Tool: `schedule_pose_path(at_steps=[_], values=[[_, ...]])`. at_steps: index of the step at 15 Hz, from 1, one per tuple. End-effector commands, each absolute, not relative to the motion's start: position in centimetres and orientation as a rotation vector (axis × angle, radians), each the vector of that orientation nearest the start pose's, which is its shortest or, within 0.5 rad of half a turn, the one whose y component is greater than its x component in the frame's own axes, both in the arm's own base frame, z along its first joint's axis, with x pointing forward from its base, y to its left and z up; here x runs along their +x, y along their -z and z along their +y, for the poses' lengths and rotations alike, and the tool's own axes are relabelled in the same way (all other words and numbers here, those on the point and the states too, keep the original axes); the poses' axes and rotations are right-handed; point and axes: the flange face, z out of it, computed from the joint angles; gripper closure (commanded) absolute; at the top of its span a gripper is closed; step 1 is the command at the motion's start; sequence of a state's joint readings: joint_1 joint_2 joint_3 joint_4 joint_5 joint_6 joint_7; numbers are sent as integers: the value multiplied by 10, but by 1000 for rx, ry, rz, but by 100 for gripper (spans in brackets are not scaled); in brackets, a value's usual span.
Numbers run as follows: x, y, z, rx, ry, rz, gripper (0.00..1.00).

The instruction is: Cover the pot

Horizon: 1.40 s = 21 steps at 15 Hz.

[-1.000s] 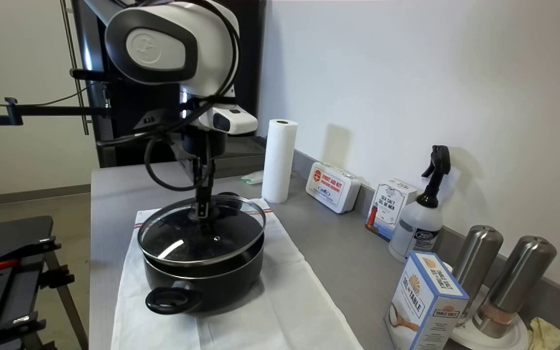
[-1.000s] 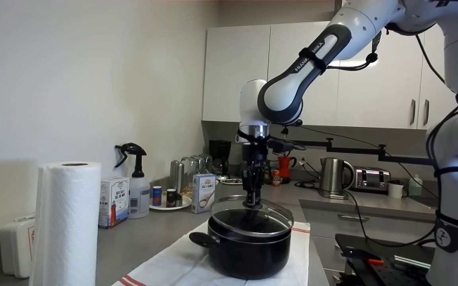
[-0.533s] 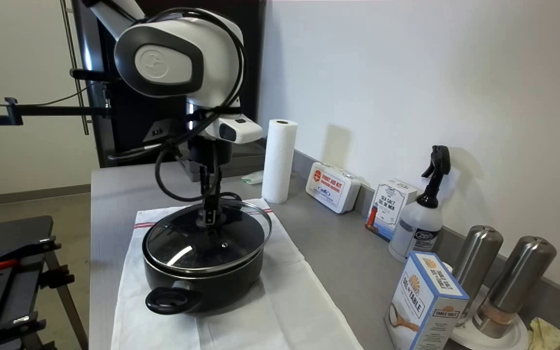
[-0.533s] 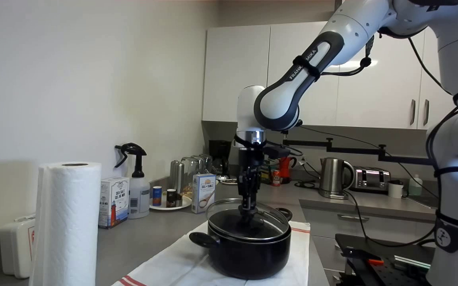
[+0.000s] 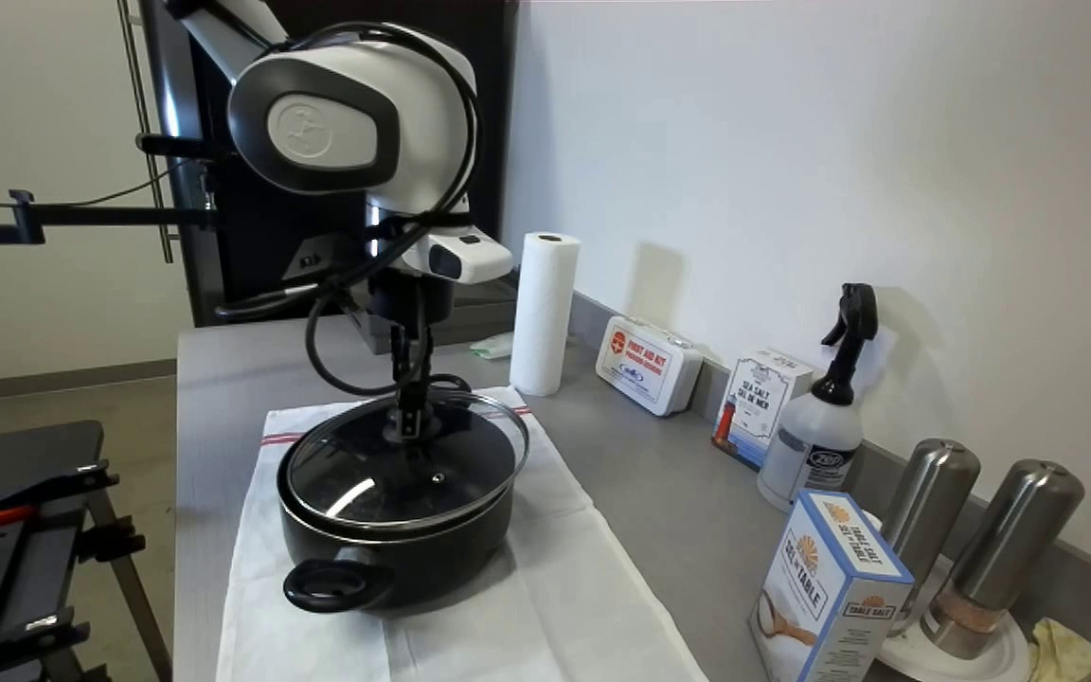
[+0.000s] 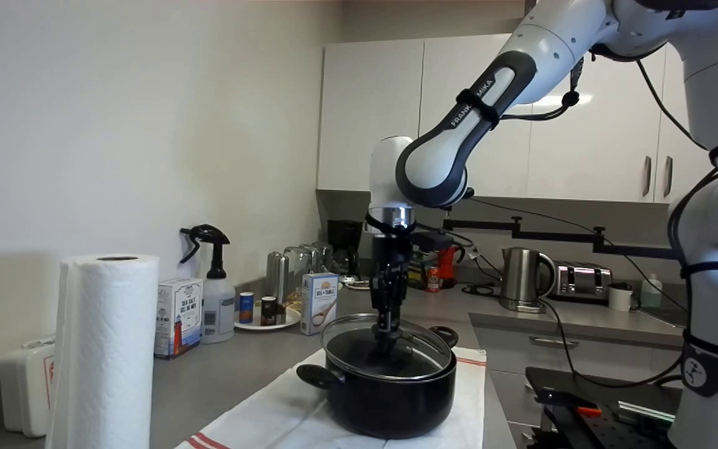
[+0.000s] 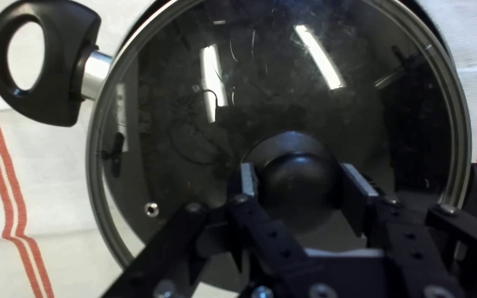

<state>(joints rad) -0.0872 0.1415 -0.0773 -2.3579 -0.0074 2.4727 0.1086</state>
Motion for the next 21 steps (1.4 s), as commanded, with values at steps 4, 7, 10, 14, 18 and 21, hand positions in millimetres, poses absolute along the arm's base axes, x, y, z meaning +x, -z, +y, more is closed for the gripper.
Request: schedule_pose_path(at_steps=[4, 7, 10, 14, 18, 21], values=[[503, -275, -77, -3089, -19, 394, 75], [501, -272, -79, -3080, -36, 405, 75], [499, -269, -81, -3070, -51, 427, 75], [494, -264, -84, -3066, -83, 446, 75], [493, -260, -85, -3063, -104, 452, 75], [494, -260, -85, -3061, -104, 451, 75]])
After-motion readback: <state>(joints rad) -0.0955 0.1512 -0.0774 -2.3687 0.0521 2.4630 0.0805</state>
